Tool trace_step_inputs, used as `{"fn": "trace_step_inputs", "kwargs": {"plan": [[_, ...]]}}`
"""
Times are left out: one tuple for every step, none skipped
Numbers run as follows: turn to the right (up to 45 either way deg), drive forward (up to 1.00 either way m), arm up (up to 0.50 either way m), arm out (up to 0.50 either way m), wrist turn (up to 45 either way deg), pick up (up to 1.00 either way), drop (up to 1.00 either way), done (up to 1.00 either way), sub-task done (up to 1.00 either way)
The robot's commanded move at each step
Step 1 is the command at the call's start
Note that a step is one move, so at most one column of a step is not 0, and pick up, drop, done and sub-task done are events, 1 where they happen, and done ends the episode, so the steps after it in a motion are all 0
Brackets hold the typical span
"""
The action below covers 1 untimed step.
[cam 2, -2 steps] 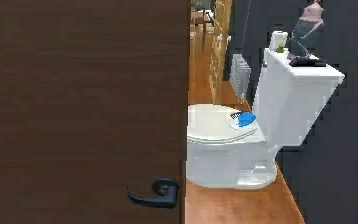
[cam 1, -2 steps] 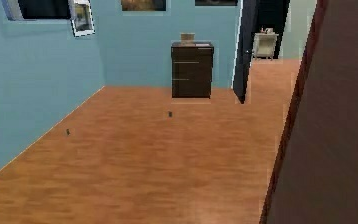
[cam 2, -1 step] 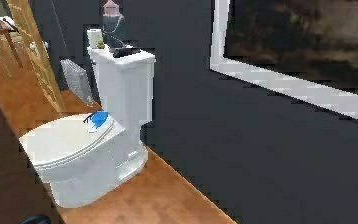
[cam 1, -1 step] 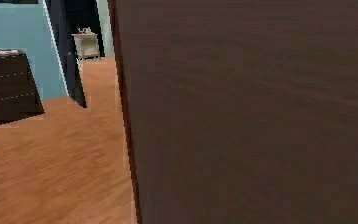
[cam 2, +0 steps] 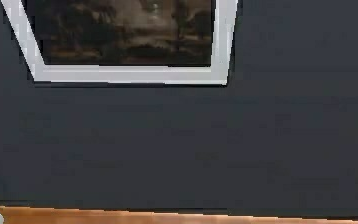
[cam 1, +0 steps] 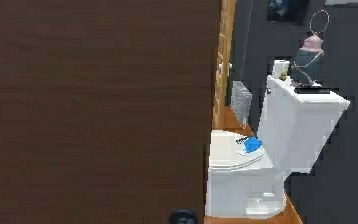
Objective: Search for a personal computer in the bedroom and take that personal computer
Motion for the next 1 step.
{"fn": "trace_step_inputs", "kwargs": {"plan": [[45.0, 0.0, 0.0, 0.0, 0.0, 0.0, 0.0, 0.0, 0.0]]}}
